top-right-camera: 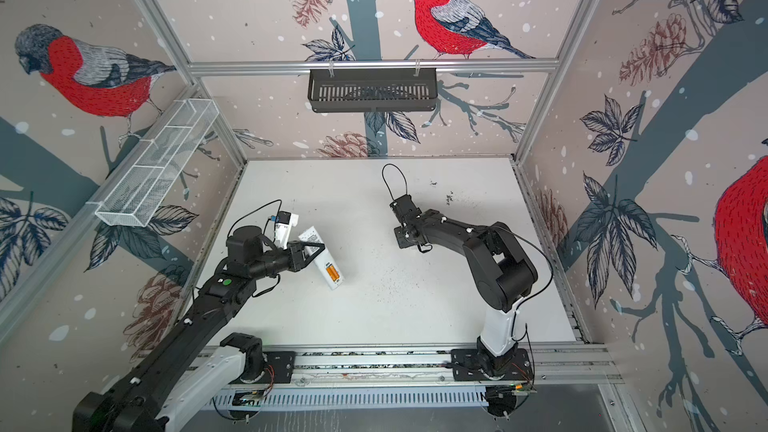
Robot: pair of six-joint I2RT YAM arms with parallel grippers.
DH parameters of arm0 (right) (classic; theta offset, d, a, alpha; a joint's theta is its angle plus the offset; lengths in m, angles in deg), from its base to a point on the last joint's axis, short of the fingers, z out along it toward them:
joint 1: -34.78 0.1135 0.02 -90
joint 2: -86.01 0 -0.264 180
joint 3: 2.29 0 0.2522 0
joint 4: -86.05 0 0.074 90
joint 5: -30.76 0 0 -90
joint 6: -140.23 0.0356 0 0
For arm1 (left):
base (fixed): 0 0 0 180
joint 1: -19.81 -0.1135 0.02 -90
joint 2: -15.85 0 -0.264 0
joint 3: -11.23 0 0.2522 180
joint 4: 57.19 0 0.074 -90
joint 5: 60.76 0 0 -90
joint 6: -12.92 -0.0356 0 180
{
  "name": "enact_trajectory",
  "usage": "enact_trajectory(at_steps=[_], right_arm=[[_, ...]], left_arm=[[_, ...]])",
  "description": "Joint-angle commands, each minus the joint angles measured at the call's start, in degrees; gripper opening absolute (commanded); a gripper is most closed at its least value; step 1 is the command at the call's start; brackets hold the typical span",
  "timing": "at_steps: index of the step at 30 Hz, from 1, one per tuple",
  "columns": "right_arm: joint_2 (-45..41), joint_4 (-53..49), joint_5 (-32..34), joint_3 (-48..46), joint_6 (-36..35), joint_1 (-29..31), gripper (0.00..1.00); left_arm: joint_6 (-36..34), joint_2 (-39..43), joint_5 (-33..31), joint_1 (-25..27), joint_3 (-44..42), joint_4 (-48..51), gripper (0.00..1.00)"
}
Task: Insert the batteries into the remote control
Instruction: 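Carry the cover with the right gripper to the remote's compartment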
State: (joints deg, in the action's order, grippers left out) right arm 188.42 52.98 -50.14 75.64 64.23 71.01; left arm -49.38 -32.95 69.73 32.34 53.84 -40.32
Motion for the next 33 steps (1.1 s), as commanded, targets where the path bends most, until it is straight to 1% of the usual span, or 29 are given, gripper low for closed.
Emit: enact_trajectory(at_steps=[1,5,8,13,18,21,24,28,33], right_arm=[[-3.02,3.43,-2.41,-1.39,-1.48,1.72,0.19],[-7.65,7.09,-5.58,-3.78,-0.79,4.68,0.19],[-11.95,11.65,-8.59,-6.43,-0.08,7.87,0.19],[-19.37,19.35,-11.18,-9.94,-0.74,15.24,0.21],[-22.84,24.48,-11.3,-10.51,-1.1,21.54,0.21],[-23.61,27.52,-10.56,-10.82,-1.0,24.36,0.21],[-23.69,29.45,-9.08,-10.78,-1.18,26.7,0.21],[-23.67,32.1,-5.87,-11.26,-1.6,29.49,0.21],[-23.49,34.18,-3.76,-12.19,-1.68,30.85,0.21]], left_arm=[[0.85,-0.3,1.43,0.12,-0.24,-3.42,0.0],[3.24,-0.57,2.36,0.01,-1.6,-6.23,0.0],[5.22,-1.15,3.98,-0.55,-2.51,-8.75,0.0],[8.47,-2.34,6.88,-2.96,-2.52,-10.31,0.0],[12.27,-1.87,11.12,-4.62,-4.13,-15.77,0.0],[16.25,-1.88,14.57,-6.12,-5.58,-21.11,0.0],[20.7,-1.99,17.3,-8.04,-7.35,-26.48,0.0],[28.34,-2.53,21.24,-10.38,-9.96,-37.27,0.0],[30.85,-3.57,23.54,-11.22,-10.03,-40.3,0.0]])
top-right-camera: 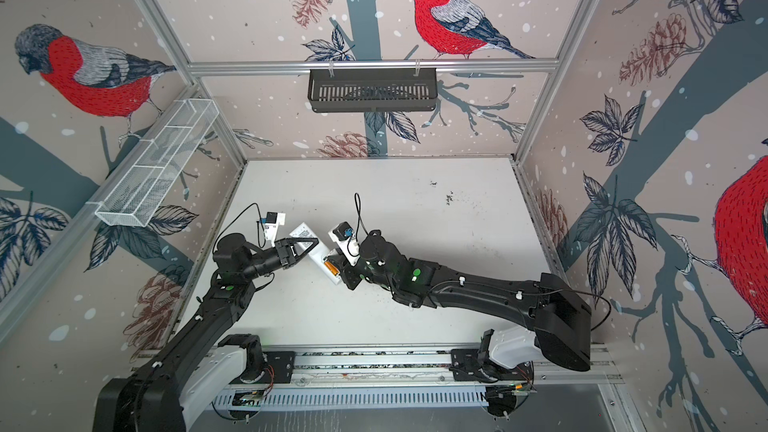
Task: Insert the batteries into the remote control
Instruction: 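Carry the cover with the right gripper to the remote's compartment, then press the cover onto the compartment with the right gripper and release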
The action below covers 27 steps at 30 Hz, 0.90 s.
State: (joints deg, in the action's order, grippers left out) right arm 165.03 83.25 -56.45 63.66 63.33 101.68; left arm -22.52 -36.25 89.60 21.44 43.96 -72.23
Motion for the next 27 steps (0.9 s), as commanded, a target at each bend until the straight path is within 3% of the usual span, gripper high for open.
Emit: enact_trajectory(at_steps=[1,27], right_arm=[[-0.01,4.41,2.28,-0.51,-0.82,0.3,0.21],[3.01,6.43,6.65,-0.3,-4.39,3.66,0.21]], left_arm=[[4.62,-0.41,4.01,-0.44,-0.37,-9.46,0.0],[6.32,-0.81,4.55,-0.67,-1.03,-12.25,0.0]])
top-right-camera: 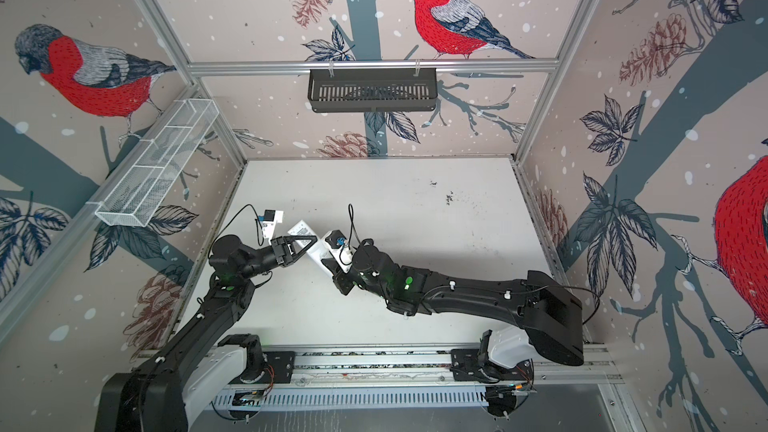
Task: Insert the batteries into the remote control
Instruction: 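Press the cover onto the compartment with the right gripper and release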
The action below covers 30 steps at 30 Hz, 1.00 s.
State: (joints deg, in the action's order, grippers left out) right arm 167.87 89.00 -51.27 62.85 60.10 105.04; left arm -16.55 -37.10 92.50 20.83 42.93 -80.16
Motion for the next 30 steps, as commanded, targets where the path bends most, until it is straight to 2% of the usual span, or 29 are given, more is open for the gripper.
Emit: enact_trajectory(at_steps=[1,14,30], right_arm=[[0.29,0.5,1.76,0.6,-1.25,0.39,0.21],[2.11,-1.35,8.94,-0.04,-3.28,2.24,0.2],[0.96,-0.79,5.92,-3.5,-6.1,2.45,0.21]], left_arm=[[0.37,0.04,1.68,-0.07,0.0,-4.27,0.0],[0.27,-0.19,1.69,-0.16,0.0,-4.3,0.0],[-0.09,-0.36,1.51,-0.4,-0.01,-4.06,0.0]])
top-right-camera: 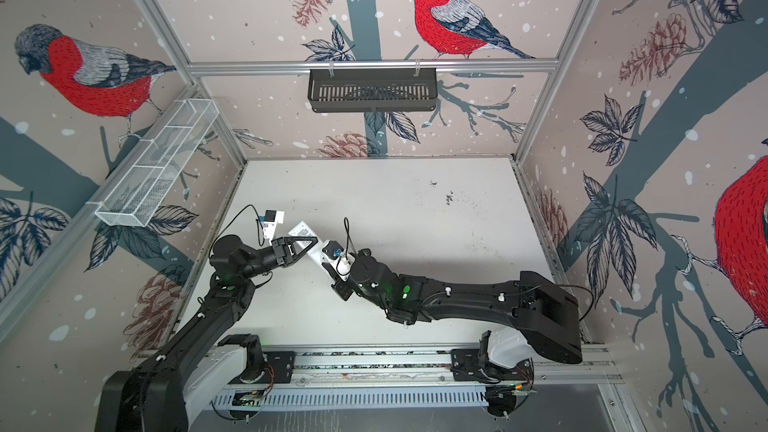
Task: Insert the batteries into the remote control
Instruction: 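Press the cover onto the compartment with the right gripper and release, then grasp the remote with the right gripper while the left gripper holds it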
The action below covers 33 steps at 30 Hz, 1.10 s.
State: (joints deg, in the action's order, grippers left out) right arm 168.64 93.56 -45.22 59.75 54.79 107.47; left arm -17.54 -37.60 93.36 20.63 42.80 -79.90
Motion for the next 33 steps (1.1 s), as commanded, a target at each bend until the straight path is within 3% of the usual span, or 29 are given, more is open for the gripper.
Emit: enact_trajectory(at_steps=[1,12,21,24,28,33], right_arm=[[0.33,-5.44,-0.12,-0.33,-0.78,0.04,0.21],[0.53,-6.3,2.06,0.5,0.27,-0.07,0.4],[-6.17,-6.85,-0.97,-1.94,1.99,-0.71,0.71],[-10.14,-6.61,-5.44,-3.8,4.27,-3.14,0.82],[-14.0,-5.91,-21.58,-5.7,10.09,-10.92,0.96],[-13.24,-7.88,-37.11,-4.68,12.67,-17.04,0.99]], left_arm=[[0.96,0.16,0.65,-0.22,0.13,-4.29,0.0],[0.77,0.19,0.66,-0.28,0.3,-3.79,0.0],[-0.89,0.6,0.75,-0.21,0.39,-2.99,0.0],[-1.23,1.28,1.54,-0.12,0.24,-3.83,0.0],[-0.11,3.13,1.73,1.25,-0.97,-8.61,0.0],[0.05,5.54,1.31,4.23,-1.82,-11.34,0.0]])
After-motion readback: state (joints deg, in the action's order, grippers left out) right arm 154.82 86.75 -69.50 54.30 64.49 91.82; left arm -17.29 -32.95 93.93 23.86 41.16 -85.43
